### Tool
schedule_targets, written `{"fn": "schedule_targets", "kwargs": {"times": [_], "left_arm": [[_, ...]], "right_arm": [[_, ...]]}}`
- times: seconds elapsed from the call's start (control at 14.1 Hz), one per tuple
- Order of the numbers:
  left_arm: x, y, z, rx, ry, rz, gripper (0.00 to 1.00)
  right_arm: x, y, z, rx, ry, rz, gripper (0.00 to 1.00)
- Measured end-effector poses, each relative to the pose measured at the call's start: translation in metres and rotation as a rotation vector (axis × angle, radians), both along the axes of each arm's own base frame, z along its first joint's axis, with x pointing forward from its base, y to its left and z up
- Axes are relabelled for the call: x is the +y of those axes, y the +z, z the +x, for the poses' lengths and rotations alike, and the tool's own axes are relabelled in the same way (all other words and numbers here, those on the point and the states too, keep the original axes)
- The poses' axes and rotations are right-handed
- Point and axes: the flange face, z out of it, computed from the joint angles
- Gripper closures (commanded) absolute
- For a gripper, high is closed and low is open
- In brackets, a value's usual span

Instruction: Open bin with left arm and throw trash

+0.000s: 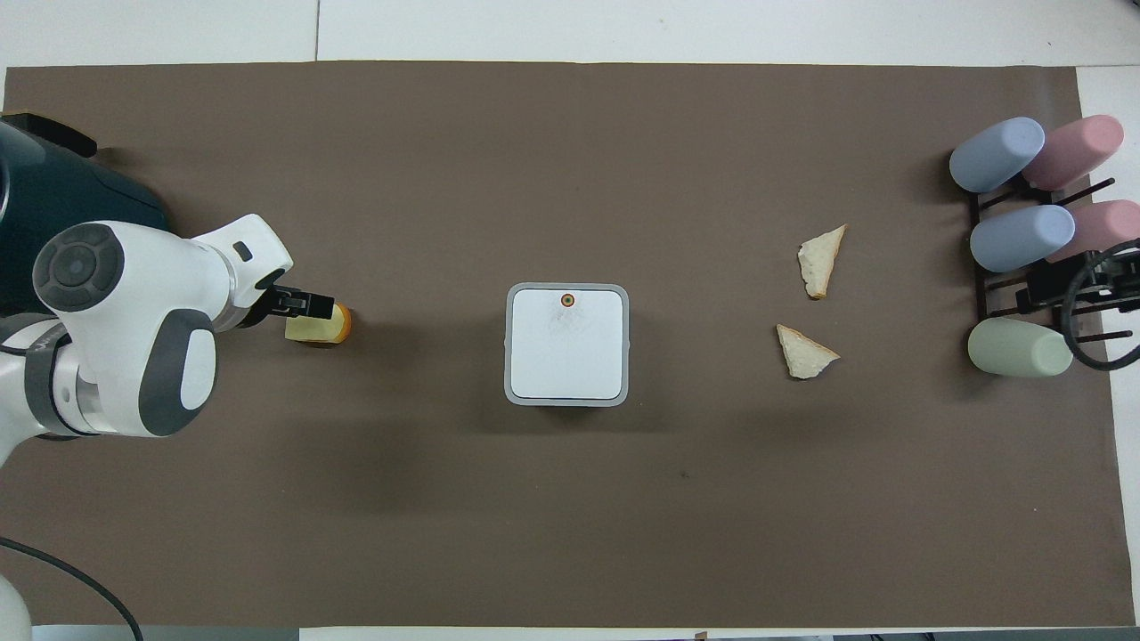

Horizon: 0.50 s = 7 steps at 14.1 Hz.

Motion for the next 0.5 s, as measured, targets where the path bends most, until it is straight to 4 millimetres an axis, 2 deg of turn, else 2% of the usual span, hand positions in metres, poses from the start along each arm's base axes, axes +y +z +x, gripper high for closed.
{"fn": "schedule_targets", "kwargs": {"times": [0.28, 0.42, 0.5], "left_arm": [[-0.003, -0.006, -0.003, 0.010, -0.004, 0.001, 0.00], [-0.031, 0.010, -0.004, 0.014, 0.024, -0.005, 0.00], [-0.057, 0.026, -0.004, 0.005, 0.059, -0.014, 0.21]], "right_arm": [[0.002, -0.005, -0.003, 0.012, 0.003, 0.002, 0.00], [0.005, -0.006, -0.004, 0.015, 0.009, 0.003, 0.00], [0.008, -0.006, -0.004, 0.015, 0.014, 0.003, 0.00]]}}
